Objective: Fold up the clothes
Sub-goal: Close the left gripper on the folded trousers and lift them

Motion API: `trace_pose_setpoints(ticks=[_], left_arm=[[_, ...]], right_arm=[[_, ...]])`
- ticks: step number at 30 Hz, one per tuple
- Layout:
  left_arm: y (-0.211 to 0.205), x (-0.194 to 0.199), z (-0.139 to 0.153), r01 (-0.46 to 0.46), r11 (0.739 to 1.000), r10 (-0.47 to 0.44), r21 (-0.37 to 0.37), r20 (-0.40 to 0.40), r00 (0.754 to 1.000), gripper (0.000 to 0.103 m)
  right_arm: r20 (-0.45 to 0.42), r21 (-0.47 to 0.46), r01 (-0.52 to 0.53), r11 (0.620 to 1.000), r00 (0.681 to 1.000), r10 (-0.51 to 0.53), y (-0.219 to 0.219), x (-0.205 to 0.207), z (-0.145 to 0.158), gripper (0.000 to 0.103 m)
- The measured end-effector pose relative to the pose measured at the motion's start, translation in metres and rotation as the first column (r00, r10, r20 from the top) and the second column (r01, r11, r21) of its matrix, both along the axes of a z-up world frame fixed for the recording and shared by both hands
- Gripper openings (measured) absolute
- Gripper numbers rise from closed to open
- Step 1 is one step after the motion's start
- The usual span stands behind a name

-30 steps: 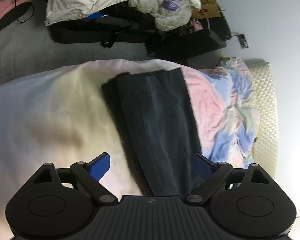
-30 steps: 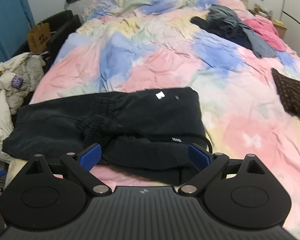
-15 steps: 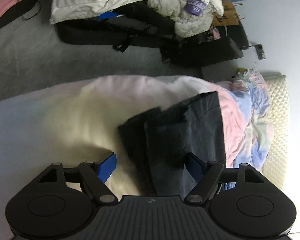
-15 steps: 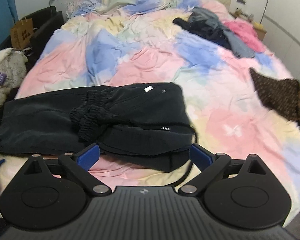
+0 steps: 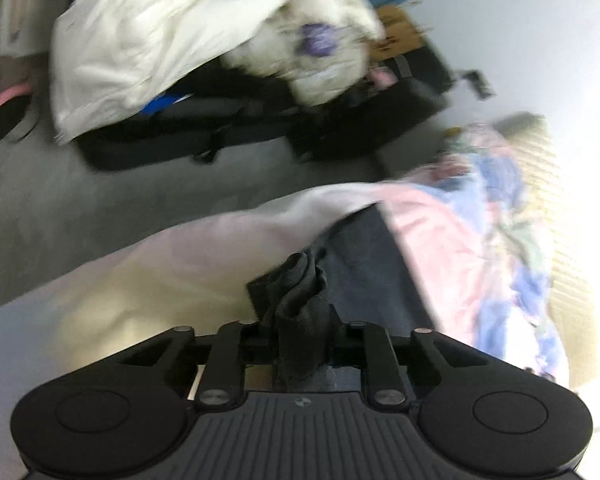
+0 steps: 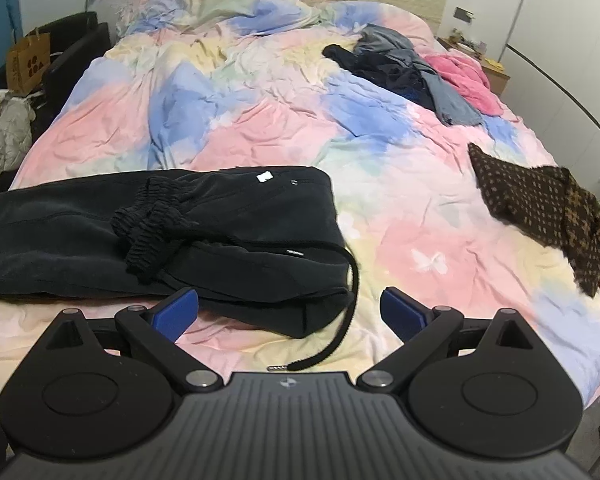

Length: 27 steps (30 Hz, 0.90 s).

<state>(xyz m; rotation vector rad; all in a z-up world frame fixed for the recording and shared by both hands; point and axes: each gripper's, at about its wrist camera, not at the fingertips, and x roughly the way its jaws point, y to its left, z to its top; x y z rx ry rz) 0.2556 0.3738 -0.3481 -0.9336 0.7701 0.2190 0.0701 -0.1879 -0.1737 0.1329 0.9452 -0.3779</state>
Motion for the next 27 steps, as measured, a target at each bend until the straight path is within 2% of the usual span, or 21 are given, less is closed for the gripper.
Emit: trace_pose_setpoints(ticks=[3,7,11,16,20,27], left_arm=[[-0.008,0.003,0.028,0.038,0.999,-0.039,0.025,0.035,0.999,0.019],[-0.034,0.008,0.076,0.098,0.990,-0.107,0.107,0.083,0.991,0.018],[-0.078,0.010,0.126,0.146,0.967,-0.174,0.211,0.121,0.977,0.018],[-0.144,0.006,0.185,0.163,0.936,-0.220,0.314,0.155,0.963,0.017],[-0.209,0.002,0.230,0.204,0.899,-0.286,0.387,0.168,0.943,0.017],[-0.341,-0.004,0.291,0.282,0.808,-0.412,0.518,0.154,0.898,0.017]], right_arm=[[0.003,0.019,0.038,0.999,0.999,-0.038,-0.013,-0.009,-0.004,0.098],[0.000,0.003,0.057,0.998,0.998,-0.057,-0.029,-0.014,-0.014,0.098],[0.014,0.070,-0.002,0.998,1.000,0.002,-0.046,-0.011,-0.026,0.098],[-0.011,0.129,-0.118,0.985,0.993,0.120,-0.075,0.001,-0.042,0.098],[0.000,0.177,-0.168,0.970,0.985,0.170,-0.109,0.006,-0.054,0.099],[0.011,0.243,-0.225,0.943,0.973,0.230,-0.167,0.003,-0.073,0.098]])
